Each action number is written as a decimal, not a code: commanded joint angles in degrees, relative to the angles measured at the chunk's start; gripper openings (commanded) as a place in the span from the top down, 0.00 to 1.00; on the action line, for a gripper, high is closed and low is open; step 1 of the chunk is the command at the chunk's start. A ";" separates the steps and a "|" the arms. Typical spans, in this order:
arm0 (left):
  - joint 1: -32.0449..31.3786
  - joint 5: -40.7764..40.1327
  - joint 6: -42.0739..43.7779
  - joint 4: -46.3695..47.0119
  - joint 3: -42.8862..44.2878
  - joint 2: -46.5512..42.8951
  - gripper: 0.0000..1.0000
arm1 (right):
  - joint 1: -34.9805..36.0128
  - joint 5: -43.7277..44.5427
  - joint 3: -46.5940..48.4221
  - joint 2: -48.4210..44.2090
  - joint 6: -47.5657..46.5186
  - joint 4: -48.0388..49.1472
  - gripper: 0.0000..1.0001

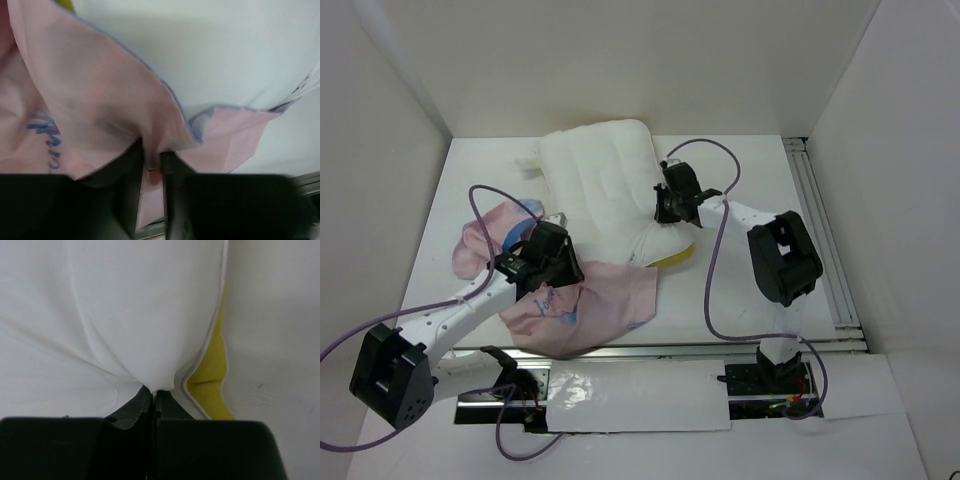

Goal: Put the pillow into the pillowcase

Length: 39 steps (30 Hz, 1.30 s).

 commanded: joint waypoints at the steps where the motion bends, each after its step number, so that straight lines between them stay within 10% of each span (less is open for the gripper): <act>1: -0.73 1.08 -0.50 2.67 0.67 1.06 0.96 | -4.34 6.70 -0.29 1.18 3.99 -1.89 1.00; 12: -1.79 5.03 5.47 13.56 4.97 3.67 1.00 | -23.76 27.20 -9.27 -20.27 15.69 -12.60 1.00; 17: -2.32 9.16 7.49 13.50 15.51 13.08 1.00 | -27.46 25.56 -6.10 -21.51 14.66 -17.88 0.56; 20: -2.84 7.69 8.54 9.72 22.44 17.66 0.35 | -23.62 21.68 -5.57 -23.96 8.87 -15.43 0.35; 23: -2.85 -0.27 9.16 3.92 26.06 17.67 0.00 | -18.69 24.83 -6.36 -28.27 6.05 -12.18 0.12; 32: 12.25 -15.70 1.08 -15.78 28.89 13.19 0.00 | -4.10 -0.11 -7.59 -30.75 -11.09 -5.05 0.00; 39: 22.46 -8.51 6.77 -13.34 28.36 20.47 0.00 | 9.70 2.86 -1.88 -16.52 -11.38 -7.51 0.00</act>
